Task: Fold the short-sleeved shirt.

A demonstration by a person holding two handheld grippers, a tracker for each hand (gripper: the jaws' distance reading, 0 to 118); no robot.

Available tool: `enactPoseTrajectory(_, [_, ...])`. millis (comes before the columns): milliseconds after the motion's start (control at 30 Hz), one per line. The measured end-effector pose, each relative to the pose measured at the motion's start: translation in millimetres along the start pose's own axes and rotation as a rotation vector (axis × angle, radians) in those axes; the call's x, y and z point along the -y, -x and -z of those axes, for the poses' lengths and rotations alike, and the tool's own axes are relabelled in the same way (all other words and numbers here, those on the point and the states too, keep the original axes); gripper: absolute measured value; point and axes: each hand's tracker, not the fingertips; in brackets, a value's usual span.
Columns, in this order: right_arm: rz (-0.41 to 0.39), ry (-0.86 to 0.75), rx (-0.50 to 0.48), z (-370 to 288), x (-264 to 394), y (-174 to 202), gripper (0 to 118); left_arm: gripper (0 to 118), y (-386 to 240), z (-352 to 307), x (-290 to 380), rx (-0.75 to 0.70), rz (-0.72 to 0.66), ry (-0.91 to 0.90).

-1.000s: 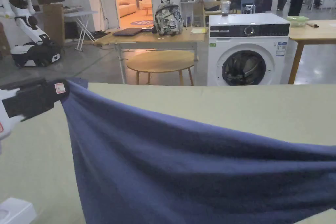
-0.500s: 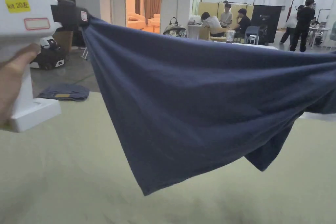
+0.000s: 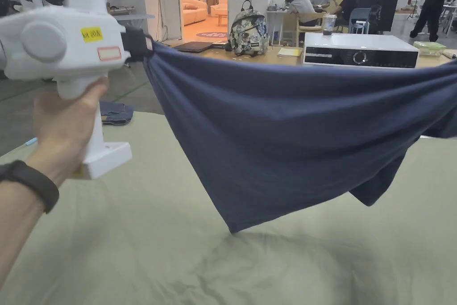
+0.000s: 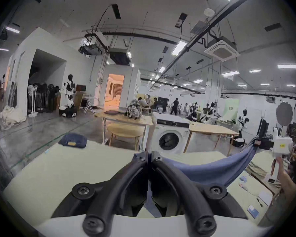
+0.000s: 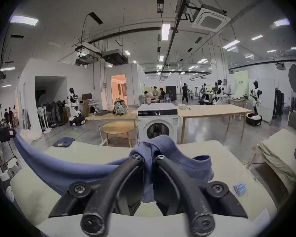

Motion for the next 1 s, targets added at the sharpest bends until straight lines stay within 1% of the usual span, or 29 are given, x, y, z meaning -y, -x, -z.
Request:
enactPoseTrajectory(100, [0.003,0.087,-0.009,23,42,-11,7,0,9,13,51,0.021,-0.053,0.102])
enactPoseTrajectory(167, [0.037,0.079,-0.012,13,84,-12,7,0,16,14,89,0.069,-0.088,0.148])
enactPoseTrajectory(200, [0.039,0.108,-0.015,10,104,-17,7,0,26,13,107,0.07,-0.125,0.2])
enactPoseTrajectory(233, [0.058,0.131,-0.012,2,122,-22,7,0,27,5,124,0.065,-0.146,0.211])
enactPoseTrajectory(300, [0.06,0.148,-0.021,-27,166,-32,7,0,30,-27,157,0.088,-0.139,0.201])
enactPoseTrajectory(367, [0.081,0.175,0.001,-61,210,-44,7,0,34,-62,188,0.061,-0.127,0.224])
enactPoseTrajectory(433, [0.153,0.245,0.017,-109,258,-45,7,0,38,-101,225,0.045,-0.162,0.265])
enactPoseTrajectory(500, [0.198,0.36,0.02,-143,310,-55,7,0,31,-141,267,0.029,-0.257,0.319])
enactPoseTrajectory(533, [0.226,0.366,0.065,-160,333,-56,7,0,33,-156,284,0.021,-0.282,0.354])
enactPoseTrajectory(567, [0.274,0.375,0.065,-179,355,-58,7,0,33,-170,301,-0.006,-0.306,0.389])
enactPoseTrajectory(600, [0.286,0.402,0.063,-195,372,-59,7,0,26,-186,316,-0.039,-0.333,0.391])
enactPoseTrajectory(633, [0.297,0.414,0.098,-208,384,-57,7,0,28,-195,327,-0.05,-0.369,0.434])
enactPoseTrajectory(700, [0.329,0.47,0.078,-230,401,-55,7,0,30,-216,343,-0.083,-0.406,0.452])
enactPoseTrajectory(733, [0.316,0.474,0.089,-241,405,-51,7,0,30,-228,348,-0.129,-0.407,0.45])
enactPoseTrajectory(767, [0.306,0.481,0.088,-249,406,-48,8,0,33,-233,351,-0.095,-0.436,0.474])
enactPoseTrajectory(800, [0.288,0.479,0.096,-256,407,-45,15,0,34,-239,353,-0.1,-0.427,0.463])
enactPoseTrajectory(833, [0.287,0.478,0.093,-262,407,-43,32,0,37,-246,358,-0.107,-0.419,0.452])
enactPoseTrajectory(867, [0.276,0.49,0.08,-263,407,-41,59,14,41,-248,361,-0.105,-0.389,0.459])
enactPoseTrajectory(900, [0.238,0.504,0.079,-264,408,-39,69,32,40,-248,362,-0.104,-0.333,0.476])
enactPoseTrajectory(933, [0.191,0.494,0.109,-267,412,-38,69,43,37,-247,362,-0.109,-0.271,0.503])
enactPoseTrajectory(967, [0.163,0.499,0.152,-269,415,-38,69,44,32,-246,361,-0.144,-0.21,0.512])
enactPoseTrajectory(1000, [0.154,0.493,0.182,-273,416,-38,69,44,22,-248,356,-0.183,-0.143,0.519])
